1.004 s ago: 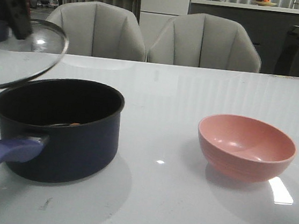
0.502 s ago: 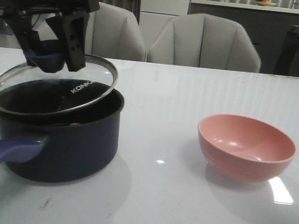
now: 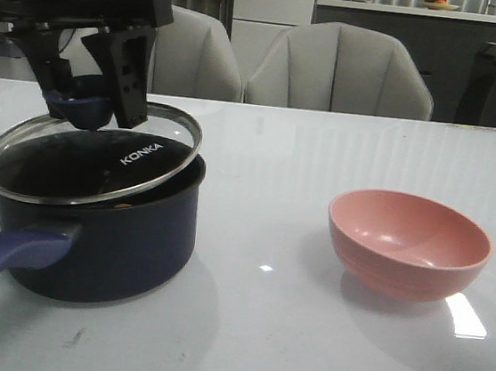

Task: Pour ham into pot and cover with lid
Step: 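Carry the glass lid over the pot and lower it onto the rim, then release the purple knob and raise the left gripper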

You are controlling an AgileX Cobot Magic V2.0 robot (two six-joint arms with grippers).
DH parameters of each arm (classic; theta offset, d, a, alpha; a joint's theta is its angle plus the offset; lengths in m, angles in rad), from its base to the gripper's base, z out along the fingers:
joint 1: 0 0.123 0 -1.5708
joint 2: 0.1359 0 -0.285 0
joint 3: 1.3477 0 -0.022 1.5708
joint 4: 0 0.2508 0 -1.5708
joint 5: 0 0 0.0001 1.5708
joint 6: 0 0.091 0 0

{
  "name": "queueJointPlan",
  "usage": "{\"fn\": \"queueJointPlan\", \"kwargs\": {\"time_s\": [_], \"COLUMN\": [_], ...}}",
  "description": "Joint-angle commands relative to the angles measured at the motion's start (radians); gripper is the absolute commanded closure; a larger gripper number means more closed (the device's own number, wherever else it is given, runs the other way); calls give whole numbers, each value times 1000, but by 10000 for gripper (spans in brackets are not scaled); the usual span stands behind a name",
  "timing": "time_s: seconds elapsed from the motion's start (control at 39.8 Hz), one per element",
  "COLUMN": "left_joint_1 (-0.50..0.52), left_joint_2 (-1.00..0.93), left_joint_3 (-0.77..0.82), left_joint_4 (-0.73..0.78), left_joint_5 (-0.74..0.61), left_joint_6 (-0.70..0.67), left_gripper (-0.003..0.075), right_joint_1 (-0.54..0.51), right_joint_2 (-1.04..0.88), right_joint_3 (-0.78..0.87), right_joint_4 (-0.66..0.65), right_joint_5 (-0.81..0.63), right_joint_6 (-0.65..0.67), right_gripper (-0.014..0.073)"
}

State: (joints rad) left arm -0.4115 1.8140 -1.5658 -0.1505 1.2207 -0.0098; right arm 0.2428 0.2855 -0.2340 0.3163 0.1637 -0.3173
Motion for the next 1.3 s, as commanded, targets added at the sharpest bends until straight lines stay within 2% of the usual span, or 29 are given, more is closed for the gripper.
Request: {"fn": "queueJointPlan", "kwargs": {"time_s": [0.0,0.33,0.58,0.75,1.28], "left_joint_1": [-7,-7,-7,-7,-7], "left_joint_2": [-39,-32,-29,-22,-22], "left_joint_3": [-34,-34,-34,-34,-62], "left_joint_4": [-20,-28,-40,-71,-72], "left_joint_5": [34,23,4,-3,13], "left_joint_6": [-1,-1,-1,-1,-1], "left_gripper": [606,582,342,236,227], "right_joint_1": [3,3,3,3,3], "right_joint_2": [7,7,7,7,7], "right_joint_3": [-27,-27,-27,-27,-27], "right_joint_4": [5,5,5,5,5], "right_joint_5": [-77,-77,-77,-77,-77], "right_joint_6": [-9,-9,-9,-9,-9], "right_gripper": [451,451,451,451,451]}}
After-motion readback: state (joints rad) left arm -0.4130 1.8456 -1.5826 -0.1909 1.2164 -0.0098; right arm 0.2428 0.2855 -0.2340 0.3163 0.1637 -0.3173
